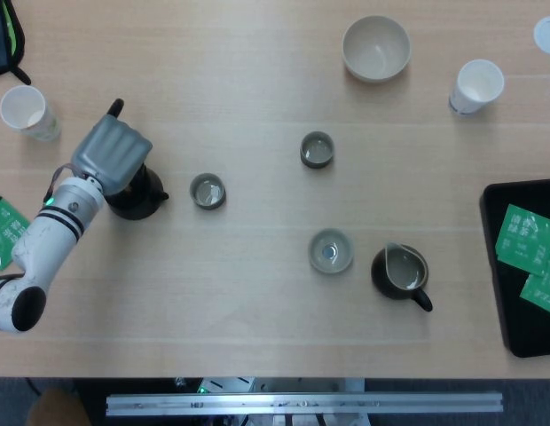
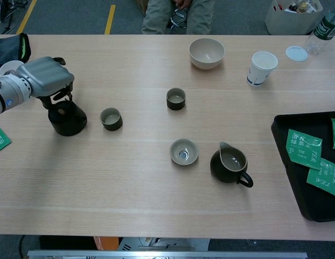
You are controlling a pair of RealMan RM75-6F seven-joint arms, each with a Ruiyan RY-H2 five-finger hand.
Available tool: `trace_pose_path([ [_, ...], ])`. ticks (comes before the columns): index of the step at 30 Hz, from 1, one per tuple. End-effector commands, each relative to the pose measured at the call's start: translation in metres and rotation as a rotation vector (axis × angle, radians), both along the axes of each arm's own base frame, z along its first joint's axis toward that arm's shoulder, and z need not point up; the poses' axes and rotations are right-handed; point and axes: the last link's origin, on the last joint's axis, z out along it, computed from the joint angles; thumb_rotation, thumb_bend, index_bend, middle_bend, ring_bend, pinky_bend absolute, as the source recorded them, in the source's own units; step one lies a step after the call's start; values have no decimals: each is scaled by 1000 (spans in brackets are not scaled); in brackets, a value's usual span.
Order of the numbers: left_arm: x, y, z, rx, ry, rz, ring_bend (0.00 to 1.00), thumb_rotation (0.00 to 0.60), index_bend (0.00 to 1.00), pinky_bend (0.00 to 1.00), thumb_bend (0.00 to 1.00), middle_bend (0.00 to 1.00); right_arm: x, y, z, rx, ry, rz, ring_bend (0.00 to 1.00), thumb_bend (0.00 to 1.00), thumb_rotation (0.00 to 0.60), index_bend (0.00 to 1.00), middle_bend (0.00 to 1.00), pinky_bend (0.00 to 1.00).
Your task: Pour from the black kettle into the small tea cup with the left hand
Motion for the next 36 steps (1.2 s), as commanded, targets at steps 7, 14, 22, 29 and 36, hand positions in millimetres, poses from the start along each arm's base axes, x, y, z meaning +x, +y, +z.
trace_pose_path([
  [7,-1,1,3,12,42,-43,562,514,743,113,216,789,0,0,0,-1,1,1,221,142,600,334,325,238],
  [14,1,-1,2,17,42,-42,554,515,724,113,215,779,-1,0,0,-1,1,-2,221,142,600,334,325,238],
  [22,5,-1,1,8,33,-51,550,86,723,113,136,777,-2,-1,-1,1,-1,-4,221,143,600,334,325,238],
  [29,5,0,-1,-9,-5,-4,543,0,726,113,50,778,-3,-2,-1,4,-1,-9,221,148,600,334,325,238],
  [36,4,0,-2,-35,-37,38,548,0,747,113,43,792,-3,-3,-1,4,-4,-7,221,147,600,334,325,238],
])
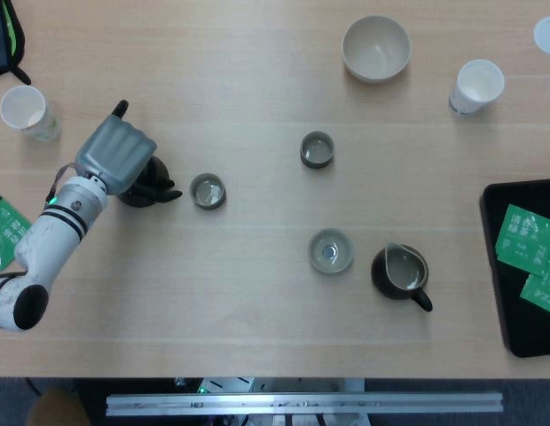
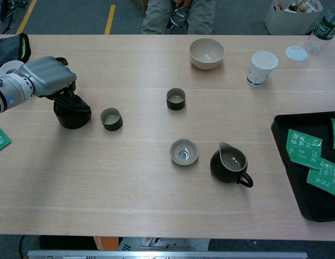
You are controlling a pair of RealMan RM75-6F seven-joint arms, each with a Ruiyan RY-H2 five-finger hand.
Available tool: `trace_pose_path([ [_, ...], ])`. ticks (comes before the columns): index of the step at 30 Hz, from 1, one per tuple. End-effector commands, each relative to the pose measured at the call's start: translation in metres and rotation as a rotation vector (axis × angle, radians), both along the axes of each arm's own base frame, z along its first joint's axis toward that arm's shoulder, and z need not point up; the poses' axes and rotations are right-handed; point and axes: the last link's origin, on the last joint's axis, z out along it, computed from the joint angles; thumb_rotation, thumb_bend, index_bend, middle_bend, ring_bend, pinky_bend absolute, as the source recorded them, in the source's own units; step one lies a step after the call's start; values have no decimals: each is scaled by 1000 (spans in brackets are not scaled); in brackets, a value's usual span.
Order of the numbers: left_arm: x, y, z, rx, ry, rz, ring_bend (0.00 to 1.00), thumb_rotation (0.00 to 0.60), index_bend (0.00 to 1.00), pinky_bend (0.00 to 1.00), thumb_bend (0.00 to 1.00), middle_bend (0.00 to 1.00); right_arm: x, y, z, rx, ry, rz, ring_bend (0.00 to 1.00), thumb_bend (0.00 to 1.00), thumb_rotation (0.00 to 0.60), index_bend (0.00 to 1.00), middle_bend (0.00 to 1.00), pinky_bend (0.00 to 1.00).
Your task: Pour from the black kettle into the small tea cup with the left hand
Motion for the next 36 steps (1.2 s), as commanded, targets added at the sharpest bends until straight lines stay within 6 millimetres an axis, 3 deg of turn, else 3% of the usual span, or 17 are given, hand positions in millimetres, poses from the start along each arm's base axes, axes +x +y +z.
trace_pose_path([
  [1,-1,0,0,-8,1,9,550,0,748,113,43,795,0,0,0,0,0,0,221,147,600,334,325,238],
  [9,0,-2,-1,-31,-4,40,586,0,781,113,42,842,-1,1,1,-2,-2,-3,221,147,600,334,325,238],
  [20,3,-2,-1,-42,-23,86,746,0,903,113,42,999,-2,1,1,-8,-8,-6,221,148,600,334,325,238],
  [36,3,3,24,80,-219,141,894,0,1000,113,43,1000,2,0,0,-4,-13,11,221,147,600,334,325,238],
])
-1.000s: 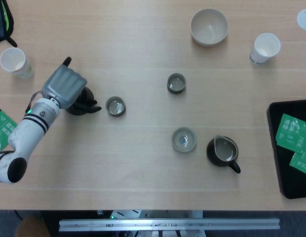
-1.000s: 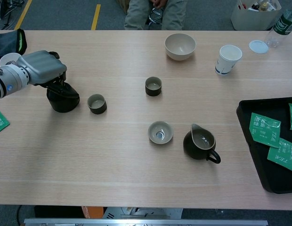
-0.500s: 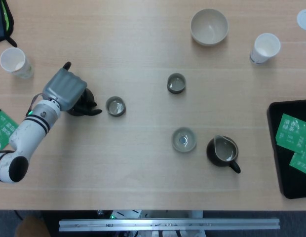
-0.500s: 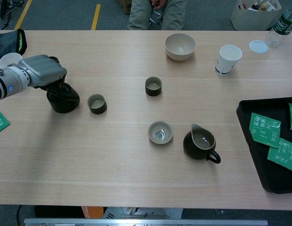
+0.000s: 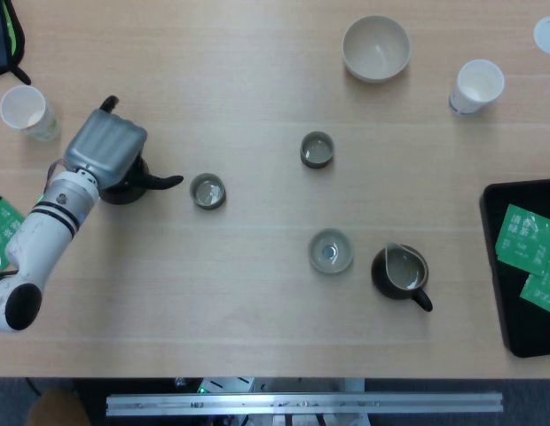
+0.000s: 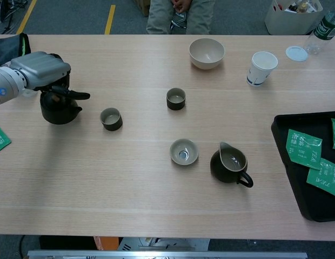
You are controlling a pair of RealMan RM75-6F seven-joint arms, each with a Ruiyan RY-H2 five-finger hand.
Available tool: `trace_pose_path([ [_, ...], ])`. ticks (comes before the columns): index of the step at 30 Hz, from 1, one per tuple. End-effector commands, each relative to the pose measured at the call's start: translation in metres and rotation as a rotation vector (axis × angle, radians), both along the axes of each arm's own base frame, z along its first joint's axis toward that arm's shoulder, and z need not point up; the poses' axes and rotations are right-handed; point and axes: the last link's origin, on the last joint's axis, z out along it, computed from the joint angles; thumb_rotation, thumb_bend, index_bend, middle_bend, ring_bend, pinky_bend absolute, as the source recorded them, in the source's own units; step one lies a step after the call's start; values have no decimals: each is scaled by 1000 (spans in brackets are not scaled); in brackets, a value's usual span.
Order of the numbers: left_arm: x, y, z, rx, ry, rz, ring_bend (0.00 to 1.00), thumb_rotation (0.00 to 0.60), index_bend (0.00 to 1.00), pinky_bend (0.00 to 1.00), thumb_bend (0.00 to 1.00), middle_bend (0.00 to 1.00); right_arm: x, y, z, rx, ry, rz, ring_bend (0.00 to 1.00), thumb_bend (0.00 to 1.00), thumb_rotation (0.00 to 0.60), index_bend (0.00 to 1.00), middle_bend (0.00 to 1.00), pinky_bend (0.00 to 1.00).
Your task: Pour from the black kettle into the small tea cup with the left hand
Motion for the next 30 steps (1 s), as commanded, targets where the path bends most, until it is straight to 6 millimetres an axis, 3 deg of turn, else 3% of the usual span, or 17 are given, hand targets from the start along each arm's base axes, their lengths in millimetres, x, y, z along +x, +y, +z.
trace_pose_path([
  [1,-2,1,7,40,-35,16,900,0,1000,113,48,1000,1,0,0,2,-1,2,221,147,600,334,325,238],
  [6,0,0,13,95,-113,53,914,0,1000,113,125,1000,2,0,-1,3,-1,7,221,147,600,334,325,238],
  [11,2,-1,18,147,-172,67,921,0,1000,113,272,1000,5,0,-1,3,-3,16,221,147,600,334,325,238],
  [26,14,-6,23,224,-249,37,923,0,1000,113,369,1000,3,3,1,-4,-9,18,221,147,600,334,325,238],
  [30,16,-8,23,231,-257,25,918,43,999,113,374,1000,3,4,1,-7,-11,20,221,147,600,334,325,238],
])
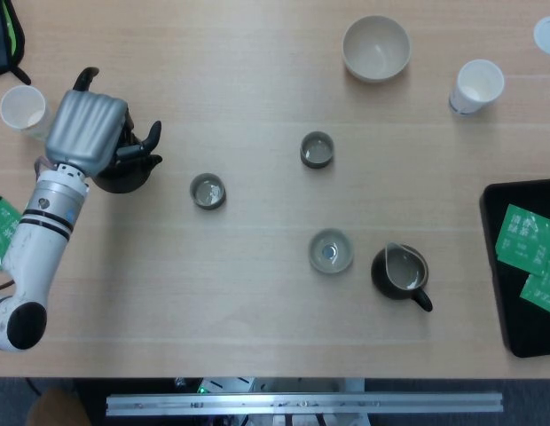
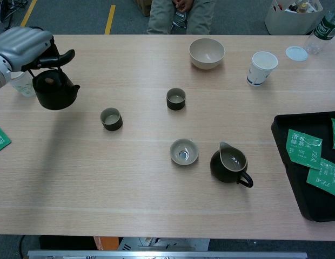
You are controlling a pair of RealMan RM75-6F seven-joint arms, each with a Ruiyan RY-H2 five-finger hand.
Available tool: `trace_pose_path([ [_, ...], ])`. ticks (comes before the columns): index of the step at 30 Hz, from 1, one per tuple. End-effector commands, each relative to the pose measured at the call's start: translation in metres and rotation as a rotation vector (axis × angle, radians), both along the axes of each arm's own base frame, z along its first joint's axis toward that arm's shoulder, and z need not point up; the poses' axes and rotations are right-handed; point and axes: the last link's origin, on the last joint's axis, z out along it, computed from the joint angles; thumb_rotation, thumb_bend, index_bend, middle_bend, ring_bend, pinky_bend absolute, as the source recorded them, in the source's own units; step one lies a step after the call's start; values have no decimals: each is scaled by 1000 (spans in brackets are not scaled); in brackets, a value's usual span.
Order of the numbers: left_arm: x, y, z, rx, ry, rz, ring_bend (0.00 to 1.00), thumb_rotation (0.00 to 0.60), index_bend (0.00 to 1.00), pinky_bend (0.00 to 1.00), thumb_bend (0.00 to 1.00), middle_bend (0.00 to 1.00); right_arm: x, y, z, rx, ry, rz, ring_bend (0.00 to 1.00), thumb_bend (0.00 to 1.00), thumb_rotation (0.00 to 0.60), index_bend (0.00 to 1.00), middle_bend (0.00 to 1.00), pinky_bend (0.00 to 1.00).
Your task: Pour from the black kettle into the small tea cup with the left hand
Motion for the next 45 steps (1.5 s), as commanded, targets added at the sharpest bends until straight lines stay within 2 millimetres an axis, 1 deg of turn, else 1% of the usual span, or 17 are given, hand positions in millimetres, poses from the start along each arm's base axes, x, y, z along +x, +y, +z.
trace_pose_path([
  [1,2,-1,0,4,-5,-7,916,42,996,113,375,1000,0,0,0,-2,0,1,221,147,600,335,325,238],
  [4,4,-2,2,12,-14,-13,909,41,975,113,375,1000,0,1,1,-3,0,2,221,147,600,334,325,238],
  [7,5,-2,3,19,-16,-18,897,30,930,113,375,1000,0,1,0,-2,0,2,221,147,600,334,325,238],
  [8,5,-2,3,18,-15,-19,893,49,921,113,375,1000,1,0,0,-2,-1,3,221,147,600,334,325,238],
  [11,5,-3,3,13,-2,-21,870,131,896,113,376,1000,1,0,0,-5,-1,3,221,147,600,334,325,238],
  [12,5,-3,3,12,-1,-21,863,138,890,113,376,1000,1,0,0,-5,-1,3,221,147,600,334,325,238],
  [14,5,-2,3,16,-1,-20,846,181,871,113,376,1000,2,0,0,-3,1,3,221,147,600,334,325,238],
  [17,4,-1,3,23,0,-19,830,231,850,113,376,1000,2,-1,0,-2,2,4,221,147,600,334,325,238],
  [19,4,0,3,25,-9,-14,827,243,845,113,376,1000,3,-1,-1,-1,1,4,221,147,600,334,325,238],
  [23,4,1,3,37,-15,-14,827,339,850,113,390,1000,2,-2,-1,-1,3,1,221,147,600,334,325,238],
  [28,3,0,4,56,-22,-26,830,363,863,113,403,1000,4,-3,-2,3,4,3,221,147,600,335,325,238],
  [33,6,-3,6,53,-16,-45,830,367,866,113,404,1000,4,-3,-3,6,4,4,221,147,600,334,325,238],
  [39,16,-9,5,43,-9,-84,830,381,867,113,404,1000,3,-2,-3,7,2,5,221,147,600,334,325,238],
  [45,26,-19,-1,20,5,-126,830,397,867,113,404,1000,2,0,-3,7,1,1,221,147,600,334,325,238],
])
